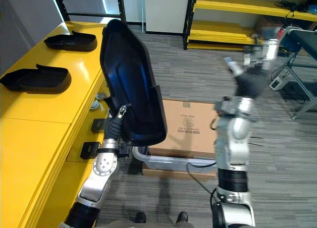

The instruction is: Walk over and take plastic housings, then place them on the shelf

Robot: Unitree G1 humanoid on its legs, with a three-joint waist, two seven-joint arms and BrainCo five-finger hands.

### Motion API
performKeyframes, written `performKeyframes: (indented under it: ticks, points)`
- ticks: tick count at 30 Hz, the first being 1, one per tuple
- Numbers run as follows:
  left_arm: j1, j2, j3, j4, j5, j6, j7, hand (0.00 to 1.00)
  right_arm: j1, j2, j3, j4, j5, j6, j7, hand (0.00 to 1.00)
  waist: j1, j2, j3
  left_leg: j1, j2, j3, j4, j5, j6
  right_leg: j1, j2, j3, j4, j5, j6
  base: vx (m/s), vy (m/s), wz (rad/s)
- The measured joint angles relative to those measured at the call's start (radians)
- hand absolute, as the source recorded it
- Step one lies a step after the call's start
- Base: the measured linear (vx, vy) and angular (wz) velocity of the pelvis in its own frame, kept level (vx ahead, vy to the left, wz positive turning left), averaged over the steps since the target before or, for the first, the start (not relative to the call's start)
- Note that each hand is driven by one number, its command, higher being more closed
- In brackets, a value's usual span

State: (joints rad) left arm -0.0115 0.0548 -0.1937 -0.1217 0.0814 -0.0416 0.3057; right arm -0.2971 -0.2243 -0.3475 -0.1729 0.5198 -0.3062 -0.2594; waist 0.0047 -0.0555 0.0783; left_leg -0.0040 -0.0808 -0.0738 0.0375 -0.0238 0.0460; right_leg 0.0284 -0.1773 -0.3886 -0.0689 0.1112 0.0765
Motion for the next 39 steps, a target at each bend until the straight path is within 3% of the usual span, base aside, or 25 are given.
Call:
performKeyframes:
  ticks: [5,9,18,25,28,30,32,33,34,35,36,38,39]
  points:
    - [0.072,-0.002,0.050,-0.039,0.000,-0.005,-0.002,1.00,0.170,0.001,-0.050,0.251,-0.006,0.024,-0.003,0.00,-0.020,0.020,-0.011,-0.002,0.001,0.002,0.000,-0.006,0.002,-0.004,0.001,0.004,0.000,-0.001,0.000,-0.01,0.006,-0.02]
    - [0.135,-0.003,0.079,-0.081,0.001,-0.014,-0.021,1.00,0.337,0.060,-0.073,0.599,-0.126,0.145,0.013,0.00,-0.016,0.052,-0.023,-0.016,0.003,0.001,0.000,-0.007,0.002,-0.016,0.003,0.003,0.000,-0.001,0.001,0.00,0.000,0.00]
    - [0.229,-0.033,0.094,-0.161,0.009,-0.032,-0.044,1.00,0.496,0.204,0.008,0.869,-0.285,0.222,0.097,0.00,-0.013,0.056,-0.025,0.005,0.011,-0.012,-0.017,-0.015,-0.003,0.001,0.000,-0.013,0.039,-0.036,0.001,-0.02,0.000,0.05]
    - [0.307,-0.071,0.125,-0.202,0.013,-0.046,-0.039,1.00,0.498,0.228,0.127,0.915,-0.361,0.236,0.135,0.00,0.021,0.046,-0.027,0.015,0.005,-0.107,-0.021,-0.010,-0.010,0.018,-0.022,-0.102,0.127,-0.107,0.012,0.01,-0.021,0.39]
    - [0.325,-0.083,0.107,-0.225,0.018,-0.046,-0.042,1.00,0.498,0.228,0.185,0.958,-0.374,0.238,0.135,0.00,0.050,0.028,-0.023,-0.036,-0.030,-0.235,0.048,-0.003,-0.012,0.024,-0.071,-0.240,0.234,-0.182,0.026,0.08,-0.057,1.34]
    - [0.326,-0.104,0.107,-0.265,0.018,-0.046,-0.037,1.00,0.482,0.227,0.210,0.976,-0.375,0.237,0.134,0.00,0.085,0.025,-0.016,-0.078,-0.066,-0.325,0.086,0.007,-0.026,0.039,-0.108,-0.351,0.293,-0.224,0.033,0.09,-0.081,1.75]
    - [0.325,-0.111,0.114,-0.299,0.016,-0.048,-0.026,1.00,0.465,0.226,0.211,0.985,-0.375,0.237,0.131,0.00,0.105,0.026,-0.006,-0.102,-0.079,-0.334,0.093,0.011,-0.035,0.059,-0.134,-0.426,0.314,-0.241,0.040,-0.01,-0.014,1.23]
    - [0.324,-0.111,0.119,-0.320,0.012,-0.055,-0.015,1.00,0.442,0.227,0.211,0.984,-0.376,0.237,0.131,0.00,0.120,0.031,-0.001,-0.131,-0.050,-0.224,0.093,-0.027,-0.017,0.076,-0.138,-0.484,0.317,-0.244,0.041,-0.07,0.018,1.42]
    - [0.323,-0.109,0.120,-0.332,0.010,-0.066,-0.013,1.00,0.422,0.228,0.220,0.981,-0.376,0.235,0.131,0.00,0.121,0.022,0.011,-0.158,0.013,-0.024,0.110,-0.043,-0.011,0.107,-0.141,-0.538,0.316,-0.243,0.042,-0.06,0.028,1.46]
    - [0.323,-0.110,0.119,-0.332,0.010,-0.072,-0.014,1.00,0.412,0.227,0.229,0.983,-0.377,0.235,0.131,0.00,0.121,0.025,0.010,-0.166,0.042,0.068,0.121,-0.043,-0.011,0.123,-0.143,-0.565,0.316,-0.243,0.042,0.00,0.045,1.69]
    - [0.323,-0.109,0.112,-0.333,0.010,-0.080,-0.015,1.00,0.405,0.227,0.249,0.984,-0.386,0.235,0.131,0.00,0.115,0.027,0.009,-0.174,0.119,0.300,0.153,-0.045,-0.007,0.160,-0.153,-0.622,0.322,-0.243,0.043,0.09,0.079,1.32]
    - [0.322,-0.108,0.095,-0.333,0.008,-0.090,-0.015,1.00,0.391,0.229,0.279,0.982,-0.397,0.236,0.132,0.00,0.119,0.025,0.006,-0.176,0.169,0.517,0.192,-0.075,0.014,0.181,-0.168,-0.683,0.326,-0.239,0.052,0.12,0.075,1.10]
    - [0.320,-0.109,0.094,-0.333,0.007,-0.093,-0.014,1.00,0.384,0.229,0.287,0.980,-0.397,0.236,0.133,0.00,0.120,0.030,0.002,-0.177,0.168,0.540,0.198,-0.077,0.015,0.182,-0.176,-0.693,0.325,-0.235,0.058,0.17,0.123,0.91]
